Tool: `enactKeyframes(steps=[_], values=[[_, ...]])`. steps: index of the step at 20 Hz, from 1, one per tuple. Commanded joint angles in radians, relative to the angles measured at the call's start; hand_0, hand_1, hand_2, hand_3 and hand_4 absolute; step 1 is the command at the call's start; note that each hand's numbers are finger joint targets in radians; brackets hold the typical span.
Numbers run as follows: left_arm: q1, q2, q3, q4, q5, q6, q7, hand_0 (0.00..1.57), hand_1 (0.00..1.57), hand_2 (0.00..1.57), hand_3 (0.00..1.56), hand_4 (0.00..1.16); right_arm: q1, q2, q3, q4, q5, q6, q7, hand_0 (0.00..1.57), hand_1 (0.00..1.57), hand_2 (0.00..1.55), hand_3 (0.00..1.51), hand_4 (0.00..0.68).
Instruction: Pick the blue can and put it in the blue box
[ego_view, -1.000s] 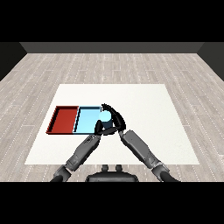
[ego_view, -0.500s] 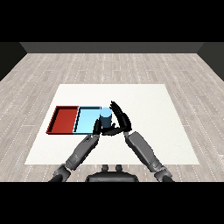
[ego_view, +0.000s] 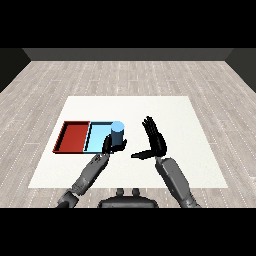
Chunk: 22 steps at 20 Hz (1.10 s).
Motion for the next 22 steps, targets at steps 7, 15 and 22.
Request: enactKeyframes(steps=[7,15,22], values=[[-0.036,0.093,0.083,0.035,-0.049,-0.008,0.084,1.57,1.57,1.57,1.50,1.13,0.265,-0.090,-0.178,-0.211,-0.095,0.073,-0.067,0.00,0.00,0.00,0.00,0.000],[-0.124,0.237,0.238,0.255,-0.010,-0.053,0.200,1.57,1.57,1.57,1.51,1.08,0.193,-0.123,-0.266,-0.118,-0.096,0.087,-0.037,0.00,0.00,0.00,0.00,0.000],[-0.280,0.197,0.286,0.632,-0.068,-0.004,0.171,1.57,1.57,1.57,1.49,1.05,0.186,-0.122,-0.298,-0.062,-0.088,0.098,-0.047,0.00,0.00,0.00,0.00,0.000]])
